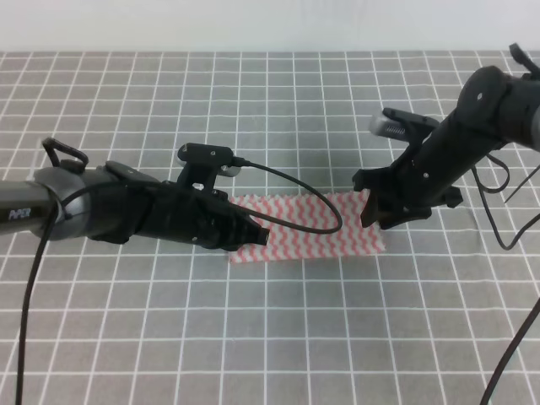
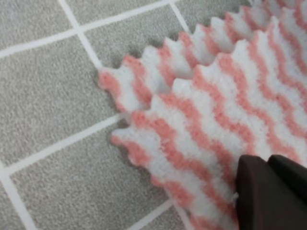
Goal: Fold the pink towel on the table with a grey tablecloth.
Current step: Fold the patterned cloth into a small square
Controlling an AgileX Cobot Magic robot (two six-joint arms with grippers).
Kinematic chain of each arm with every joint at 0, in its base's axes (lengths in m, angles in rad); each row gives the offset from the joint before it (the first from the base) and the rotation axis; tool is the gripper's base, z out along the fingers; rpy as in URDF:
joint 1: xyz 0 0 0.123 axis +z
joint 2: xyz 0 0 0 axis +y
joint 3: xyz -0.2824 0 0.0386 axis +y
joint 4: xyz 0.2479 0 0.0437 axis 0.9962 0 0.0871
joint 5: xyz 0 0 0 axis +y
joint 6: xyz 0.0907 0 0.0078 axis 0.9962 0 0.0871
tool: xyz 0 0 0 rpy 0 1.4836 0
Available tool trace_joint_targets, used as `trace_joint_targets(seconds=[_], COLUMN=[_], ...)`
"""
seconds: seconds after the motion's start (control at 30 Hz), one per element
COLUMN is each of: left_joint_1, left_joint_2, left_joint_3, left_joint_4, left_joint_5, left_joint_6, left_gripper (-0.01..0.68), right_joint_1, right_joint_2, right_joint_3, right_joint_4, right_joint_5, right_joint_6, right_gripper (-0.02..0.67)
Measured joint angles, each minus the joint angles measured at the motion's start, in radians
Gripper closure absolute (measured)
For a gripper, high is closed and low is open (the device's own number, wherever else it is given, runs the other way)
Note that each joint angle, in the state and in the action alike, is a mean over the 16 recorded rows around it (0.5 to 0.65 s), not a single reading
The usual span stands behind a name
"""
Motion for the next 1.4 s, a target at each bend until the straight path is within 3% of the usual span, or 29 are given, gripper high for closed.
trace_joint_targets(seconds=[0.97,1.4], left_joint_1=[0.0,0.0], left_joint_2=[0.0,0.0], left_joint_3=[0.0,0.0], left_joint_4=[0.003,0.003], left_joint_5=[0.007,0.006], left_joint_6=[-0.001,-0.001], left_gripper=[0.64,0.641], right_joint_1=[0.0,0.0], right_joint_2=[0.03,0.03], right_joint_3=[0.0,0.0], right_joint_4=[0.033,0.009], right_joint_5=[-0.019,-0.02], right_joint_6=[0.0,0.003], right_gripper=[0.427,0.561])
